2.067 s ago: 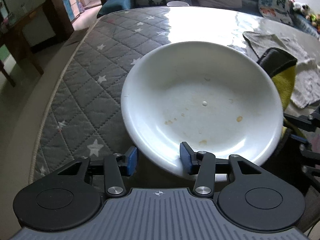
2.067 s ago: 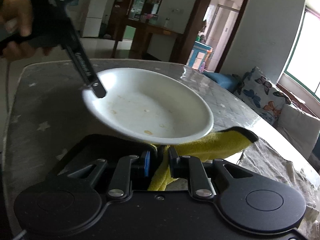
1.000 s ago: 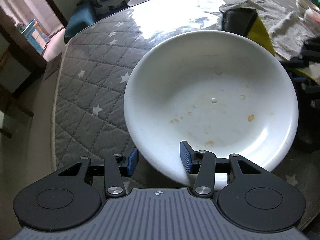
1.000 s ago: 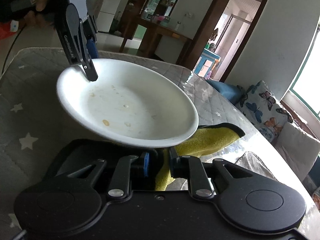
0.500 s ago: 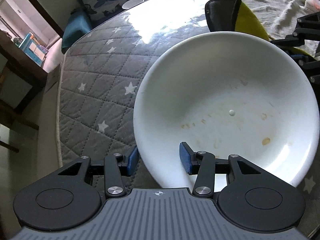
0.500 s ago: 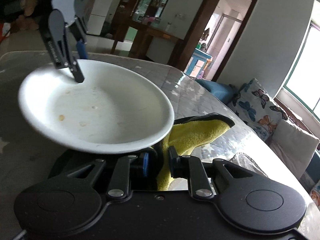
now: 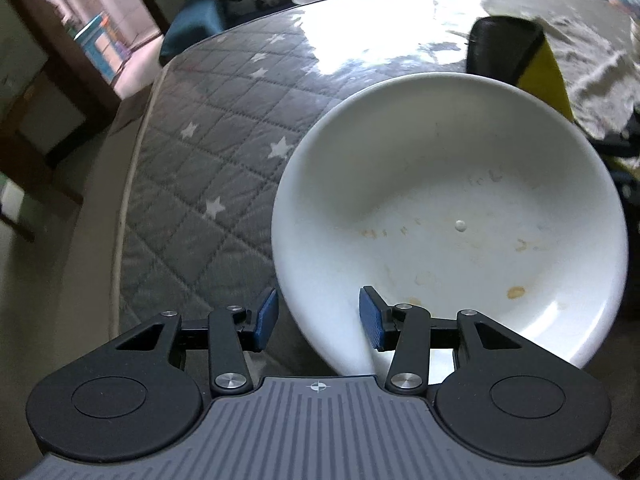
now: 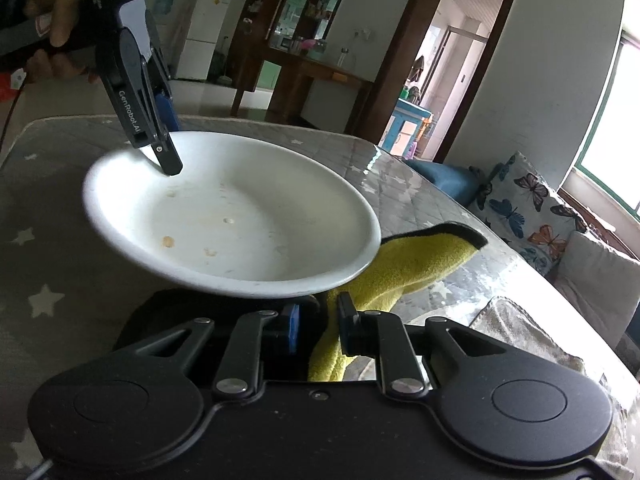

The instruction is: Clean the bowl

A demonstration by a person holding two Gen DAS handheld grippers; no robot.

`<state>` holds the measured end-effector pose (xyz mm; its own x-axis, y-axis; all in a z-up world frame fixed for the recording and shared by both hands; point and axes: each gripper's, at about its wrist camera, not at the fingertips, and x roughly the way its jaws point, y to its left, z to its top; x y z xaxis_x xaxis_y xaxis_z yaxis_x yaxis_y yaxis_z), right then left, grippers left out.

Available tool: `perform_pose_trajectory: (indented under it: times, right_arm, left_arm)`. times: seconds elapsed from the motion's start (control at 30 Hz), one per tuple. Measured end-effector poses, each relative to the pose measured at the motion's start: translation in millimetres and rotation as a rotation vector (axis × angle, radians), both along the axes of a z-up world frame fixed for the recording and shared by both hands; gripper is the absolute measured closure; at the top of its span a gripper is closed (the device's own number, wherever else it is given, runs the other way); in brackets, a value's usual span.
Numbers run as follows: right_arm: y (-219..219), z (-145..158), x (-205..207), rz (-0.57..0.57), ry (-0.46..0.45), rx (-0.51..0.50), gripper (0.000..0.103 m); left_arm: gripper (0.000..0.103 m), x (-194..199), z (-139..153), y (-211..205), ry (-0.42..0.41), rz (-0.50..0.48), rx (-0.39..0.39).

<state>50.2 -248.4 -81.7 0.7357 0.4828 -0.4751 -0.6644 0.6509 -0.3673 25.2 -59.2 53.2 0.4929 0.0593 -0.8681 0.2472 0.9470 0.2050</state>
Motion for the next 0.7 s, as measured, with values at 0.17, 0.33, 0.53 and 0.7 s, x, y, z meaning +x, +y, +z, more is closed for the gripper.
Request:
perform_pose_trajectory:
  times: [0.17,0.33,0.53,0.7]
  right_arm:
    - [1.5,0.9,-10.1,0.002,0.002,0.007,0.083]
    - [3.9,3.0,-25.0,0.015,0.008,0.005,0.083]
    - [4.9,4.8,-41.7,0.042,0.021,0.004,0.083]
    - [4.5,4.5,-48.5,0.062,0.019,-0.003,0.083]
  left_arm:
    - [0.055,-16.0,-0.2,-4.8,-0.001,0.041,-0.025]
    - [0.055,-24.7,-1.0,-2.3,0.002,0.085,-0.054]
    - [0.055,-31.0,-2.8,-0.5,-0.004,0.105,-0.049]
    - [0.057,-32.9,-3.4,-3.6,-0.021,0.082,-0.015]
